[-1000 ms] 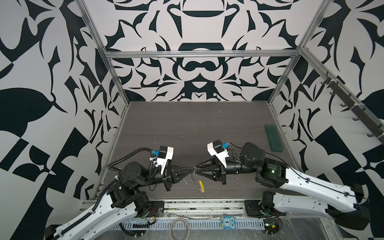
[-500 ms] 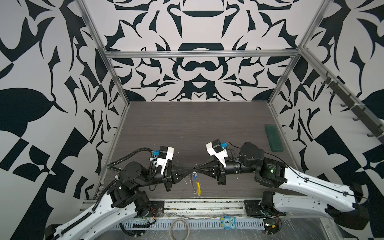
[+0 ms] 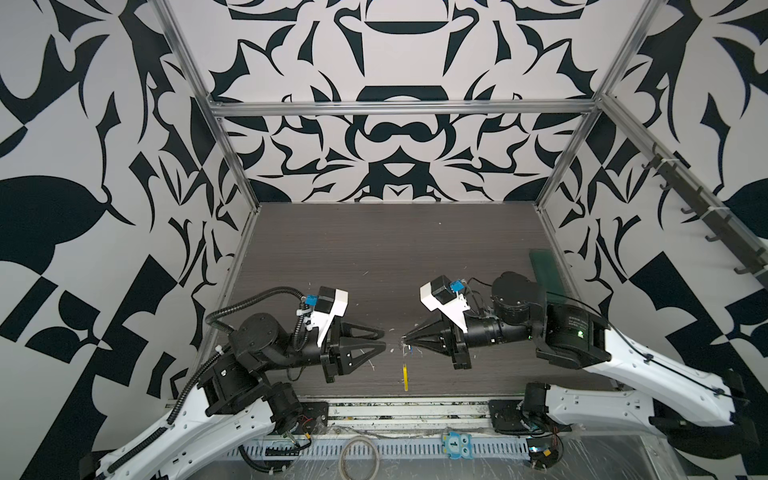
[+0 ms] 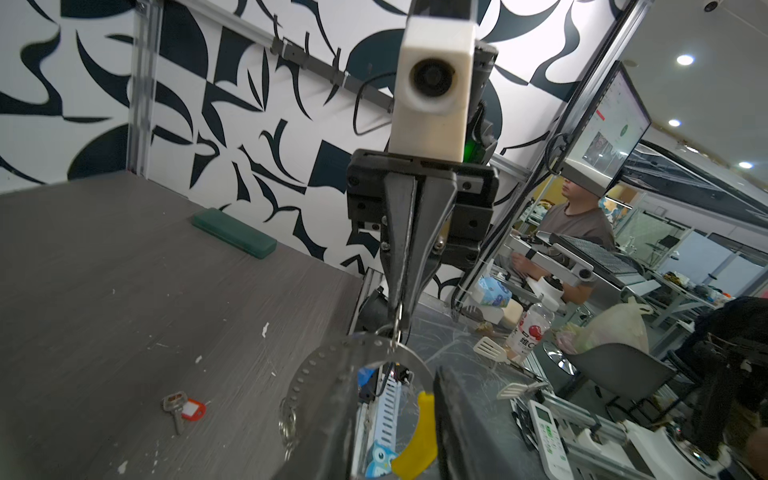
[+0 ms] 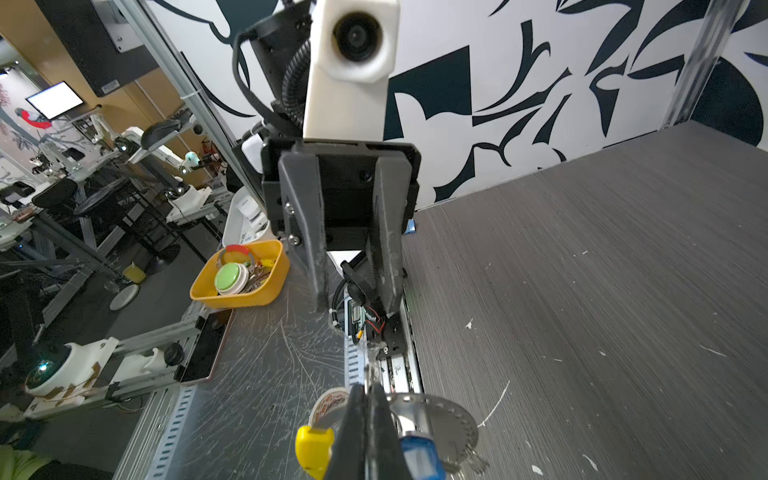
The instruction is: Remove the keys from the keyring
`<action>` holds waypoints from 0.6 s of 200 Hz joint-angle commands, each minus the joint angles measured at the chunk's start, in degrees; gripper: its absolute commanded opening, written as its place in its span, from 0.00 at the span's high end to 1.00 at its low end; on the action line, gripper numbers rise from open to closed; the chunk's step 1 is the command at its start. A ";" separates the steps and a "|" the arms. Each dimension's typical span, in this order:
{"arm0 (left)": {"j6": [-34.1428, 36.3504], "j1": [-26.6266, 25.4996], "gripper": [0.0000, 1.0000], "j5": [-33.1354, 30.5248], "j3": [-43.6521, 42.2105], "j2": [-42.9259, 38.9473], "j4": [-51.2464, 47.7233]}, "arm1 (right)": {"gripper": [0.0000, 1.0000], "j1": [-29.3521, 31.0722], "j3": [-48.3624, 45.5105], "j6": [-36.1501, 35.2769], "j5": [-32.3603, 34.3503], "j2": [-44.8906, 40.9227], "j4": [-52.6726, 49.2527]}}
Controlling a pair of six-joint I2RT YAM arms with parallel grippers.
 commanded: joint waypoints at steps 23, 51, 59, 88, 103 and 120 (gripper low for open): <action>2.38 -0.03 0.74 5.65 5.50 6.56 -8.33 | 1.00 0.05 6.19 -2.38 -1.60 3.14 -7.40; 2.74 -0.02 0.75 6.44 6.83 7.59 -9.90 | 1.00 0.05 7.40 -2.65 -1.65 3.87 -8.42; 2.74 -0.04 0.75 6.61 6.97 7.78 -10.18 | 1.00 0.03 7.63 -2.72 -1.65 3.96 -8.51; 2.74 -0.04 0.78 6.58 7.19 8.01 -10.71 | 1.00 0.05 8.14 -2.83 -1.73 4.44 -8.53; 2.74 -0.04 0.79 6.26 7.23 7.94 -10.43 | 1.00 0.03 8.33 -2.81 -1.91 4.79 -8.35; 2.74 0.00 0.79 6.18 7.23 7.98 -10.07 | 1.00 -0.01 8.62 -2.72 -2.17 5.32 -8.31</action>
